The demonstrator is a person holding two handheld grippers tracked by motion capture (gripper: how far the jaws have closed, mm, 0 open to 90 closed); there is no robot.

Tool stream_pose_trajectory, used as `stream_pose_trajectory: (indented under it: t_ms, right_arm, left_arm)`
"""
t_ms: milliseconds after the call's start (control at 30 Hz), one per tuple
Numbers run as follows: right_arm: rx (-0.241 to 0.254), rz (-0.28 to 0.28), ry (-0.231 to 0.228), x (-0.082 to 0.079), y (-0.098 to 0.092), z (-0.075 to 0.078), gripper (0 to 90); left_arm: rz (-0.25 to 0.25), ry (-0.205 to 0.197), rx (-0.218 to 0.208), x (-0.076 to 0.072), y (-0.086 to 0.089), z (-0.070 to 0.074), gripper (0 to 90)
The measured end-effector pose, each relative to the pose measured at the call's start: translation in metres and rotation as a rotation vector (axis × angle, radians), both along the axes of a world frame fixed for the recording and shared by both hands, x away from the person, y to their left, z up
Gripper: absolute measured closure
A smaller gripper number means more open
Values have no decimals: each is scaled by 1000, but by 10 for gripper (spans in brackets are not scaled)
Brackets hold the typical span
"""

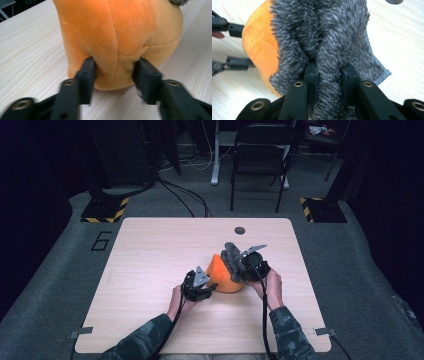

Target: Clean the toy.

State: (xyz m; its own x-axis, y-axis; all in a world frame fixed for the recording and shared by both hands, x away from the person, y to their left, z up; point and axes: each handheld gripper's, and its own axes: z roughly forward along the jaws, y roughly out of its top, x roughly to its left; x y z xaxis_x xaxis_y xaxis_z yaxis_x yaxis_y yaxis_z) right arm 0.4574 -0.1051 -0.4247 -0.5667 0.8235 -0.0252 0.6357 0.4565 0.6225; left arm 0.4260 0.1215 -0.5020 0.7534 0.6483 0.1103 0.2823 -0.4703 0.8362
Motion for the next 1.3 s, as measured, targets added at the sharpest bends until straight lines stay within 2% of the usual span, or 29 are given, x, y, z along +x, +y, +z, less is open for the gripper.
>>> stream_pose_trajectory:
  t_ms: [67, 133, 200, 300, 367, 400, 433, 467, 500, 567, 667, 733, 800, 933, 1133, 1300]
  right_arm:
    - [19, -12, 8, 0, -1, 2, 710]
    - [27, -17, -12, 0, -2, 6, 710]
    - [40, -13, -25, -4, -1, 14, 711]
    - [92, 20, -70, -12, 5, 28, 710]
    - [100, 70, -86, -17, 16, 31, 709]
    - [90, 91, -81, -17, 22, 29, 708]
    - [70, 90, -70, -17, 26, 25, 707]
    - [13, 95, -73, -15, 31, 17, 708]
    - [-4, 96, -80, -14, 33, 12, 708]
    - [7, 88, -74, -14, 33, 10, 708]
    - [-29, 93, -82, -15, 32, 11, 708]
    - [-30, 87, -79, -14, 30, 10, 708]
    - [-22, 71, -52, -12, 26, 10, 708]
    - [-10, 56, -29, -9, 19, 8, 708]
    - [-38, 48, -24, -9, 14, 6, 708]
    - [-25, 28, 3, -5, 4, 3, 708]
  left_arm:
    - [6, -6, -10, 0, 0, 0, 646]
    - [15, -4, -16, -1, 0, 1, 667]
    - [20, 18, -30, -1, 1, 2, 673]
    - [20, 25, -44, -2, -1, 4, 673]
    - [15, 17, -32, -2, -3, 3, 669]
    - [14, 13, -27, -2, -3, 3, 668]
    - [9, 15, -22, -2, -2, 3, 667]
    - [13, 18, -19, -2, -2, 2, 663]
    - [11, 22, -17, -1, -1, 1, 661]
    - [8, 31, -25, -1, 0, 0, 662]
    - [6, 26, -11, -1, -1, 1, 663]
    - [7, 30, -19, 0, -1, 1, 664]
    - [6, 33, -27, 0, -1, 0, 666]
    - [-1, 43, -31, 1, 1, 0, 667]
    - [0, 42, -35, 2, 1, -1, 667]
    - [-3, 47, -37, 3, 2, -1, 668]
